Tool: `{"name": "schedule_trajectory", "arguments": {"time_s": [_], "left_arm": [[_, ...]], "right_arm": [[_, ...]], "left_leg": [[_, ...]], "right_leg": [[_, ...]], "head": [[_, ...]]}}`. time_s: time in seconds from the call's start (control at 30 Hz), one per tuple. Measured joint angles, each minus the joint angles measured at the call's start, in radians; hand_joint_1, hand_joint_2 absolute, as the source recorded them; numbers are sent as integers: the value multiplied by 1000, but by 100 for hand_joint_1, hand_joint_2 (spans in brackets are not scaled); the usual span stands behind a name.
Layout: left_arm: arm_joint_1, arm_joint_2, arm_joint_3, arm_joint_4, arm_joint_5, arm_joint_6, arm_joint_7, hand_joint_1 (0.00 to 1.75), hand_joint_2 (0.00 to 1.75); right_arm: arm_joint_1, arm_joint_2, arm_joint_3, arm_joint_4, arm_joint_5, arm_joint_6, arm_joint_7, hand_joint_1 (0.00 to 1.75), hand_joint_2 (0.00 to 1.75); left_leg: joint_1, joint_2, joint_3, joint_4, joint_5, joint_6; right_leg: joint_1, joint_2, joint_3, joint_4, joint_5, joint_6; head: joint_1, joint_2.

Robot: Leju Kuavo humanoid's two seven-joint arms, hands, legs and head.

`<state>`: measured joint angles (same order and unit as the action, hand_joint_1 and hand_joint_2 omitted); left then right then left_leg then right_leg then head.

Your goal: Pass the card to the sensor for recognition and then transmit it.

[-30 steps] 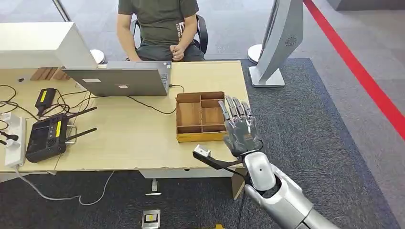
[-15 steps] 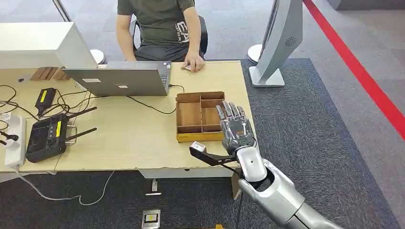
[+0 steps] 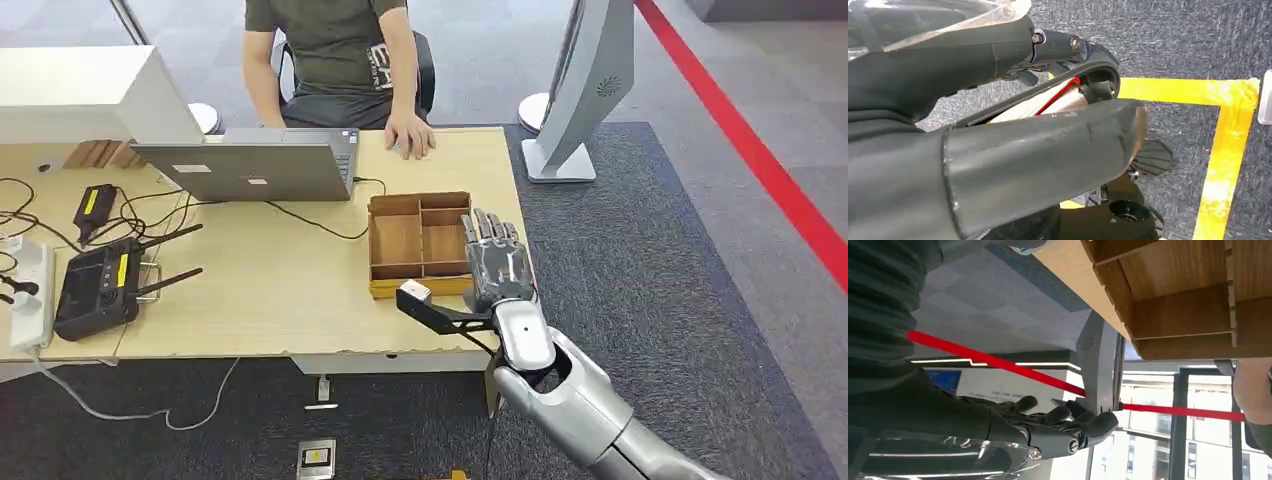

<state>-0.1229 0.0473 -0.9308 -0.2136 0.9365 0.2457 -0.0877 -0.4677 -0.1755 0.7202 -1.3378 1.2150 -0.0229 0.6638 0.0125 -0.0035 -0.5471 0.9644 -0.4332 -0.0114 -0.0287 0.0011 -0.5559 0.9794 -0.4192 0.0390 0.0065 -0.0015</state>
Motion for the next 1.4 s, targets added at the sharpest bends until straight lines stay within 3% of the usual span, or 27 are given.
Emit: {"name": "schedule_trajectory", "arguments": {"time_s": [1.33, 1.4], "left_arm": [[0, 0, -3, 0, 6, 3, -1, 0, 0], [9, 0, -3, 0, 45, 18, -24, 0, 0]], "right_arm": [[1, -1, 0, -5, 3, -2, 0, 0, 175], [77, -42, -2, -126, 41, -10, 16, 0, 175]], "left_leg": [[0, 0, 1, 0, 0, 0], [0, -3, 2, 0, -1, 0]], "right_leg": [[0, 0, -1, 0, 0, 0], [0, -3, 2, -1, -3, 1]], "head": [[0, 0], [0, 0]]}}
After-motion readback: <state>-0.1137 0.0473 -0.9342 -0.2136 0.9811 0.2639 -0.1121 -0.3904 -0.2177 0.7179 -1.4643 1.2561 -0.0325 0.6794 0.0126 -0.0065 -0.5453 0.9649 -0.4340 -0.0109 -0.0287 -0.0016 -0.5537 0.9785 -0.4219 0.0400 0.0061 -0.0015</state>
